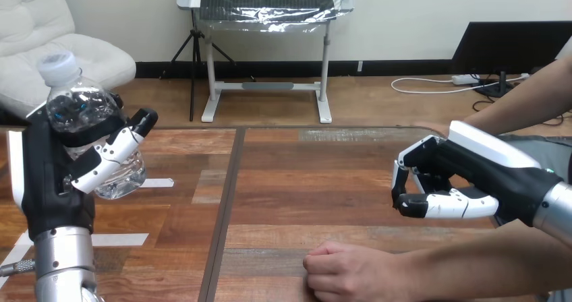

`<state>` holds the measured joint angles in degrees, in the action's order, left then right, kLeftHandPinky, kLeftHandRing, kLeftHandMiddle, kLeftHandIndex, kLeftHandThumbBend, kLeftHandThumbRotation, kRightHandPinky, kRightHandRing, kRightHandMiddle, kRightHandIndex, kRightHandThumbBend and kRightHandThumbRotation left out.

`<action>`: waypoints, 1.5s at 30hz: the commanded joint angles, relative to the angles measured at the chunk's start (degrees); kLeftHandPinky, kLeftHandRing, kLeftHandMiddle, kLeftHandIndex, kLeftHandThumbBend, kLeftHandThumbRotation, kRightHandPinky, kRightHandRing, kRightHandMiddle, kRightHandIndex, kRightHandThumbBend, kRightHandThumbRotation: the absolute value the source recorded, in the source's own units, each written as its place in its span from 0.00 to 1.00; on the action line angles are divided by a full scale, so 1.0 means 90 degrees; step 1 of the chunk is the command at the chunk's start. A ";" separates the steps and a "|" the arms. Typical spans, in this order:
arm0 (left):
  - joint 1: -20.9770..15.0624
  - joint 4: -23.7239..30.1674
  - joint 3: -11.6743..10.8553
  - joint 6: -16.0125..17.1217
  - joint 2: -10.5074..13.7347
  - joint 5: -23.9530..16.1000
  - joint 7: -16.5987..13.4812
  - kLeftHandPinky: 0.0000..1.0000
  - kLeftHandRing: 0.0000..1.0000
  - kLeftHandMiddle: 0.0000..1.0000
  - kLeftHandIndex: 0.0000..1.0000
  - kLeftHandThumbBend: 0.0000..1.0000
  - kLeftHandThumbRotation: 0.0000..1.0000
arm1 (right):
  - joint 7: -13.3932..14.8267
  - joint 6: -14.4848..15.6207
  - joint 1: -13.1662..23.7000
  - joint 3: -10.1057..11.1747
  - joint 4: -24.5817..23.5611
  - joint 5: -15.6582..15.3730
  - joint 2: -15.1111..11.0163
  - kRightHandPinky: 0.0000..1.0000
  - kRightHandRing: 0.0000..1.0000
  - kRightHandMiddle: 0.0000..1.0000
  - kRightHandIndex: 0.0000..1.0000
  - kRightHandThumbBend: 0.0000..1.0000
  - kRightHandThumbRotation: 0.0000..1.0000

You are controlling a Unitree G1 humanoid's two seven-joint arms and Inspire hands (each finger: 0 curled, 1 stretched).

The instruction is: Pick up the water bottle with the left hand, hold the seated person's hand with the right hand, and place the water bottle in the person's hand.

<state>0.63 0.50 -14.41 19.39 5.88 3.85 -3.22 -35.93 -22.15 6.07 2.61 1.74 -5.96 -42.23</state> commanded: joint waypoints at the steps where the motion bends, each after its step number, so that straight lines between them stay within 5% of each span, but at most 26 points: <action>1: -0.0210 0.0348 -0.0002 0.0185 0.0049 -0.0017 -0.0010 0.24 0.29 0.34 0.40 0.60 0.00 | 0.0209 -0.0121 0.0417 0.0032 0.0040 -0.0004 0.0088 0.03 0.07 0.12 0.38 1.00 1.00; 45: -0.0204 0.0385 0.0021 0.0178 0.0034 0.0002 0.0006 0.24 0.29 0.34 0.40 0.60 0.00 | 0.0149 -0.0140 0.0212 0.0186 -0.0269 0.0080 -0.0086 0.03 0.07 0.12 0.38 1.00 1.00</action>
<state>0.64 0.50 -14.42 19.39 5.88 3.87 -3.24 -35.10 -23.40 6.03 2.64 2.25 -6.61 -42.23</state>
